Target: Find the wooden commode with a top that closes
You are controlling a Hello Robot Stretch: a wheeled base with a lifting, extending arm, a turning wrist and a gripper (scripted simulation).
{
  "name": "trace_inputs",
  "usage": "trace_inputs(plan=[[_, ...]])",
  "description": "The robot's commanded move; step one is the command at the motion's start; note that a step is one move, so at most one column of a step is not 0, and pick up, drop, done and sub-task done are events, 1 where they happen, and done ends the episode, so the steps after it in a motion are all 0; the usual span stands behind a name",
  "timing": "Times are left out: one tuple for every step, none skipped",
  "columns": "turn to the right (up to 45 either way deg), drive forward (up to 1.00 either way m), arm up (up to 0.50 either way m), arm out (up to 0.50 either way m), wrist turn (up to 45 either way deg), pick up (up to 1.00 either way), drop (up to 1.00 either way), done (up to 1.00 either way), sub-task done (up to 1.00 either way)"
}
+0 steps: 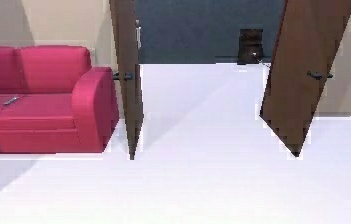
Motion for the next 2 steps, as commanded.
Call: trace_inputs(plan=[[12.0, 0.0, 0.0, 0.0, 0.0, 0.0, 0.0, 0.0, 0.0], [0.0, 1.0, 0.0, 0.0, 0.0, 0.0, 0.0, 0.0, 0.0]])
